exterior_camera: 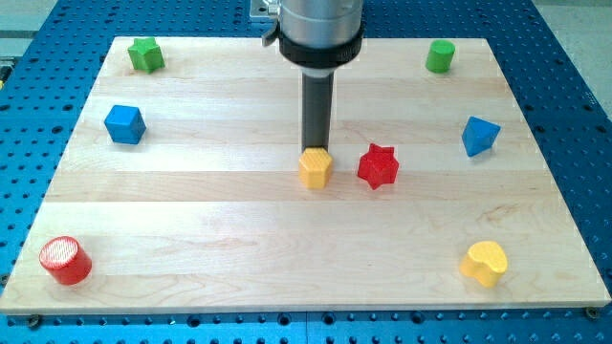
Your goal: Move the yellow hexagon to the top left of the yellow heart
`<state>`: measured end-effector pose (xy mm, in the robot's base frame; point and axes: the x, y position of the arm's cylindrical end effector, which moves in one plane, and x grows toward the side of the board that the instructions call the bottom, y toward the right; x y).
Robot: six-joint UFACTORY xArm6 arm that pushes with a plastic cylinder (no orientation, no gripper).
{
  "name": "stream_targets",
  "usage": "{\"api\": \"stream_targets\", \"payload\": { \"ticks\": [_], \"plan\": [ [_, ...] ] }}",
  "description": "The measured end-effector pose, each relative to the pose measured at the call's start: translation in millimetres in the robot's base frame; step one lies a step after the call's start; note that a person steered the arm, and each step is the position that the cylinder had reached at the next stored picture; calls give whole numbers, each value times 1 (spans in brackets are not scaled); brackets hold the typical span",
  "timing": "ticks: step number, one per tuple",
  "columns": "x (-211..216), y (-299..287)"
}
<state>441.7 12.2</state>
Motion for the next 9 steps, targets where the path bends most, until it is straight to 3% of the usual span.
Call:
{"api": "stream_targets", "payload": {
  "ticks": [1, 2, 4, 6, 8, 9],
  "plan": [
    [13, -20],
    [-3, -53],
    [72, -72],
    [64, -72],
    [25, 39],
    [38, 81]
  ]
}}
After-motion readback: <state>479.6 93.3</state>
